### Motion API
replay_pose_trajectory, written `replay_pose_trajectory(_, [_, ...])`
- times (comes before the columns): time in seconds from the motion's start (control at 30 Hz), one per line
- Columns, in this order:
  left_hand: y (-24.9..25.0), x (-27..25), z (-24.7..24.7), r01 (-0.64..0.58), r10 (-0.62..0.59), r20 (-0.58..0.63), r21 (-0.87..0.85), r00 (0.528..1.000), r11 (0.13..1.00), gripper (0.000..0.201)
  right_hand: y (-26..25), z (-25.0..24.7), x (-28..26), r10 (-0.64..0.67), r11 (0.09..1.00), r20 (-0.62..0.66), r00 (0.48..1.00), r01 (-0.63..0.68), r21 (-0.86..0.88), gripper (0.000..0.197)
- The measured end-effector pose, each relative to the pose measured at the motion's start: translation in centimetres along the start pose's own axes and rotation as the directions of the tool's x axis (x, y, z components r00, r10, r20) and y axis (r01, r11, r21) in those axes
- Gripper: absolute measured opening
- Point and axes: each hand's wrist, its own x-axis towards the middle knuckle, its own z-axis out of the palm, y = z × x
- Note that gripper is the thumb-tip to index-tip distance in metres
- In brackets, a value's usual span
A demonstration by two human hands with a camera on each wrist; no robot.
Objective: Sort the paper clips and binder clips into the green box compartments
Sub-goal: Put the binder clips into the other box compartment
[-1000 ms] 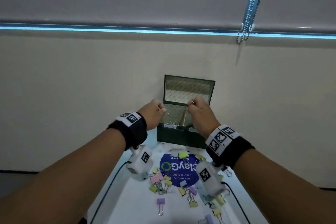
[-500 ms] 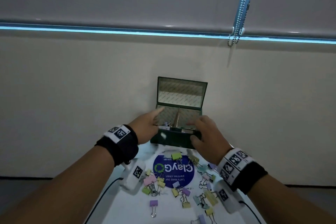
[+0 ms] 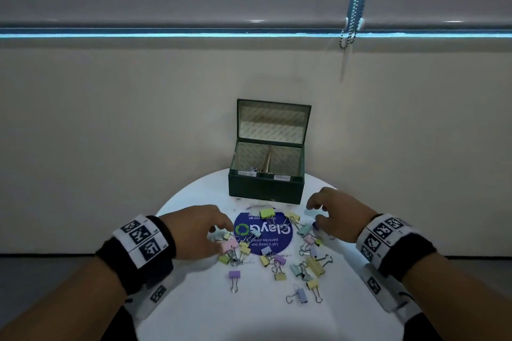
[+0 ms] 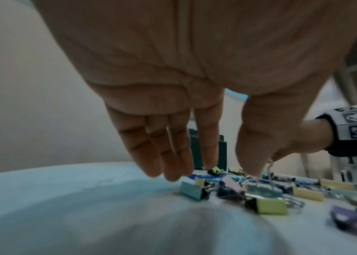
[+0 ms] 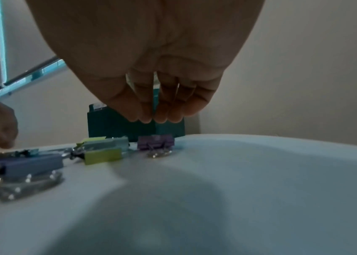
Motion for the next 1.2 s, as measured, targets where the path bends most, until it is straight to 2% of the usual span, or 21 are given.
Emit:
replay_pose_trajectory(0.1, [0.4, -0.5, 0.4, 0.026, -0.028, 0.05, 0.045, 0.998, 0.999, 0.05, -0.7, 0.6, 0.1, 0.017, 1.0, 0.055, 0.998, -0.017, -0.007, 0.031])
replay_pose_trajectory(0.23, [0.9, -0.1, 0.6, 0.033, -0.039, 0.054, 0.11, 0.998, 0.993, 0.028, -0.9, 0.9, 0.0, 0.022, 1.0, 0.077, 0.997, -0.023, 0.01, 0.029])
replay_pose_trajectory(0.33, [1.1, 0.1, 0.6, 0.066, -0.07, 0.034, 0.104, 0.997, 0.992, 0.035, -0.9, 0.9, -0.2, 0.012, 1.0, 0.067, 0.998, -0.012, 0.011, 0.023])
replay_pose_trajectory(0.47, [1.2, -0.2, 0.7, 0.097, -0.097, -0.015, -0.012, 0.995, 0.995, 0.061, -1.1, 1.1, -0.6, 0.04, 0.996, 0.093, 0.995, -0.033, -0.078, 0.027])
replay_pose_trajectory(0.53, [1.2, -0.3, 0.7, 0.101, -0.103, -0.064, -0.038, 0.993, 0.994, 0.063, -0.9, 1.3, -0.6, 0.056, 0.995, 0.1, 0.993, -0.047, -0.092, 0.023])
replay_pose_trajectory(0.63, [1.1, -0.2, 0.7, 0.11, -0.121, -0.13, -0.089, 0.984, 0.99, 0.052, -0.7, 1.4, -0.5, 0.075, 0.994, 0.083, 0.994, -0.068, -0.081, 0.018])
replay_pose_trajectory(0.73, [1.3, -0.3, 0.6, 0.121, -0.129, -0.127, -0.068, 0.983, 0.99, 0.029, -0.5, 1.3, -0.5, 0.077, 0.994, 0.033, 0.997, -0.074, -0.083, 0.012])
replay_pose_trajectory(0.87, [1.4, -0.7, 0.5, 0.109, -0.113, -0.112, -0.04, 0.987, 0.993, 0.023, -0.3, 1.4, -0.8, 0.102, 0.99, 0.078, 0.992, -0.093, -0.109, 0.006])
replay_pose_trajectory(0.97, [1.5, -1.4, 0.9, 0.152, -0.154, -0.099, -0.029, 0.983, 0.988, 0.013, -0.2, 1.7, -0.9, 0.106, 0.989, 0.082, 0.991, -0.097, -0.111, 0.008])
replay_pose_trajectory(1.0, [1.5, -1.6, 1.1, 0.166, -0.167, -0.08, -0.017, 0.983, 0.986, 0.014, -0.1, 1.7, -0.8, 0.092, 0.991, 0.077, 0.993, -0.083, -0.106, 0.011])
replay_pose_trajectory(1.1, [1.8, -1.7, 1.2, 0.198, -0.197, -0.034, 0.03, 0.98, 0.98, 0.035, -0.3, 1.7, -0.8, 0.043, 0.996, 0.06, 0.997, -0.038, -0.085, 0.012])
replay_pose_trajectory(1.2, [2.1, -1.5, 1.2, 0.189, -0.187, -0.037, 0.074, 0.982, 0.979, 0.035, -0.7, 1.5, -1.0, 0.016, 0.998, 0.012, 1.0, -0.015, -0.061, 0.009])
